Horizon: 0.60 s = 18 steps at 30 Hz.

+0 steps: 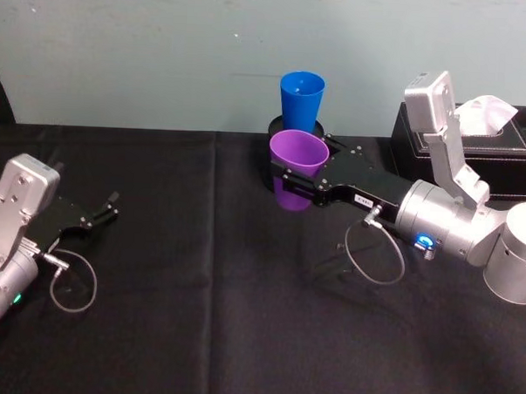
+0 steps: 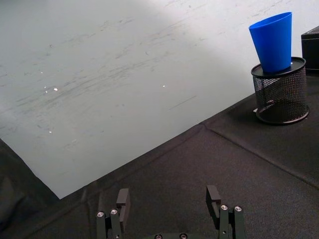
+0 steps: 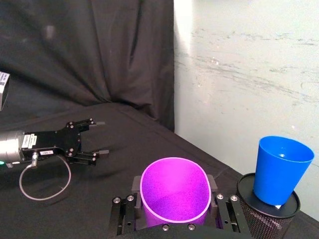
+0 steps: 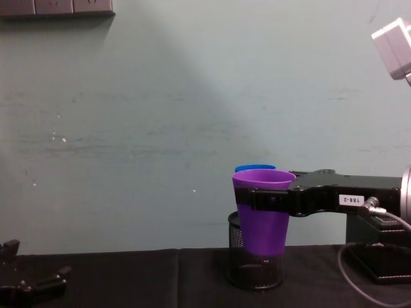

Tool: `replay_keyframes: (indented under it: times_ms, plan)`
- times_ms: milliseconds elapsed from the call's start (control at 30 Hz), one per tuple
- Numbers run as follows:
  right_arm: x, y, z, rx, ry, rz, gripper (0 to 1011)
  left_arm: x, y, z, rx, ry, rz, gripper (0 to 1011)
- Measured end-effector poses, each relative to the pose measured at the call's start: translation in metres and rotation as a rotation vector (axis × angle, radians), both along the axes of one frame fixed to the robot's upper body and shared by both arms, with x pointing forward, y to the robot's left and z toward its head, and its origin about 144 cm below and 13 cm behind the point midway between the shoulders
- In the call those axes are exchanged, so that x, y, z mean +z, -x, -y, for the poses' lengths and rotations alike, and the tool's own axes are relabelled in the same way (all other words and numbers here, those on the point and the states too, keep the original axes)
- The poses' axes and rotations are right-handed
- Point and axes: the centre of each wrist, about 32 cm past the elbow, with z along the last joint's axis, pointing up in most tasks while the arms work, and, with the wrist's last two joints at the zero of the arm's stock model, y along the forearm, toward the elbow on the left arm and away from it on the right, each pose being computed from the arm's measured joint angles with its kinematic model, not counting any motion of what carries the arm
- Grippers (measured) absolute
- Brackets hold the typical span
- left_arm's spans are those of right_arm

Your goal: Pick up one cup with a gripper and tap it against the other cup.

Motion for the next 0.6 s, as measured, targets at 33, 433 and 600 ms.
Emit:
replay_keyframes:
  times_ms: [33,433,600]
  plan:
    - [0.0,0.0,0.0,0.0,0.0,0.0,729,0.0,0.0,0.0,0.0,0.0,0.0,1000]
    - [0.0,0.0,0.0,0.0,0.0,0.0,729,0.0,0.0,0.0,0.0,0.0,0.0,1000]
    - [0.0,0.0,0.0,0.0,0.0,0.0,729,0.0,0.0,0.0,0.0,0.0,0.0,1000]
